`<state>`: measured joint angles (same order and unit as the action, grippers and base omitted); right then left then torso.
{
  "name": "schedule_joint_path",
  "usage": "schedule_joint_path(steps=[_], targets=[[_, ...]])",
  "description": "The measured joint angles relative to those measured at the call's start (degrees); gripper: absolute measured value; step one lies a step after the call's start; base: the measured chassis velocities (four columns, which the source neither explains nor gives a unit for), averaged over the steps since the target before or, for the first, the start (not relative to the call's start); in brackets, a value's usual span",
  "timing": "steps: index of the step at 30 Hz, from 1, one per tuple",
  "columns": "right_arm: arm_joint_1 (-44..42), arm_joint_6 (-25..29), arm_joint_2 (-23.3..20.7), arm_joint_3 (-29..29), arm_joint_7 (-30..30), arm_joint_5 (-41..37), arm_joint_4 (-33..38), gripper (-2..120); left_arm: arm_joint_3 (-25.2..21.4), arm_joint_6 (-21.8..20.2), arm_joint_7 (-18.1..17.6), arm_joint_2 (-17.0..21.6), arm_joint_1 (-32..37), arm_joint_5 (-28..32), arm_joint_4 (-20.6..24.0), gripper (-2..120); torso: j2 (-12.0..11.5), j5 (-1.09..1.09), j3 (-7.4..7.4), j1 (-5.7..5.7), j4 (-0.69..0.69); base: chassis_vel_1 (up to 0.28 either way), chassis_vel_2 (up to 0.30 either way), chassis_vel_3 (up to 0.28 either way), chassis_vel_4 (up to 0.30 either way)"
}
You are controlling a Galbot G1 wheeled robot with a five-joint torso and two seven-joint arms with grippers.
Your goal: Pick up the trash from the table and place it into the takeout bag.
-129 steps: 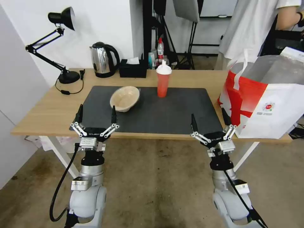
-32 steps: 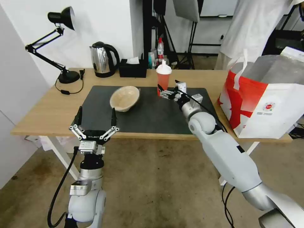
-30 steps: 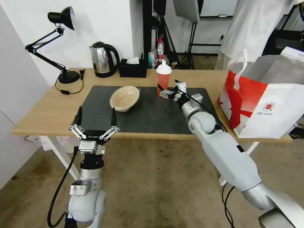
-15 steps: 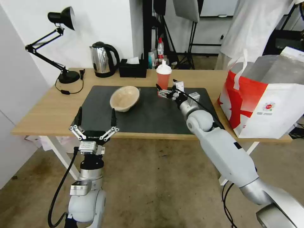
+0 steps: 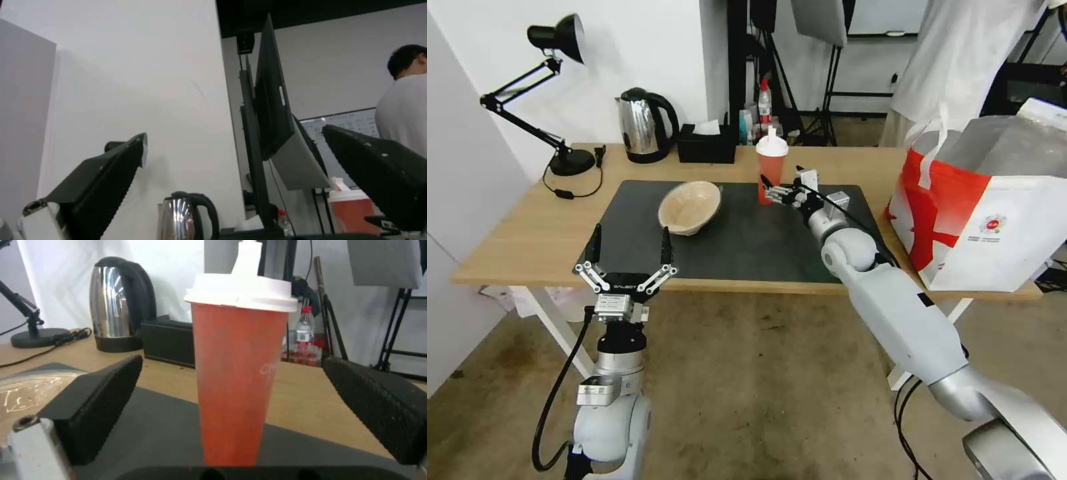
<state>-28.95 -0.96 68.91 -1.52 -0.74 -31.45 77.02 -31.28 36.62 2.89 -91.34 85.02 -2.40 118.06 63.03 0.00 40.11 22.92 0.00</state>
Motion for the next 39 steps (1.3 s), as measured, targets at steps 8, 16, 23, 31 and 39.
schedule_joint_path(steps=[8,16,23,31,39], targets=[[0.87,0.30,0.13,0.12,-0.50,0.00,-2.36,100,0.05,0.00,0.00,0.01,-0.14,0.02,-0.59,100,0.00,0.00,0.00,0.00,0.00,0.000,0.000,0.000,0.000],[1.91,0.38,0.29,0.02,-0.67,-0.02,-3.91,100,0.07,0.01,0.00,0.01,-0.15,0.02,-0.76,100,0.00,0.00,0.00,0.00,0.00,0.000,0.000,0.000,0.000],[2.65,0.49,0.71,-0.03,-0.83,-0.02,-5.61,100,0.07,0.06,0.01,0.01,-0.02,0.02,-0.77,100,0.00,0.00,0.00,0.00,0.00,0.000,0.000,0.000,0.000],[3.30,0.53,0.95,-0.57,-0.92,-0.03,-6.64,100,0.04,0.19,0.01,0.01,0.05,0.02,-0.78,100,0.00,0.00,0.00,0.00,0.00,0.000,0.000,0.000,0.000],[3.97,0.54,1.12,-1.12,-1.16,-0.02,-7.58,100,0.06,0.27,0.02,0.02,0.11,0.01,-0.81,100,0.00,0.00,0.00,0.00,0.00,0.000,0.000,0.000,0.000]])
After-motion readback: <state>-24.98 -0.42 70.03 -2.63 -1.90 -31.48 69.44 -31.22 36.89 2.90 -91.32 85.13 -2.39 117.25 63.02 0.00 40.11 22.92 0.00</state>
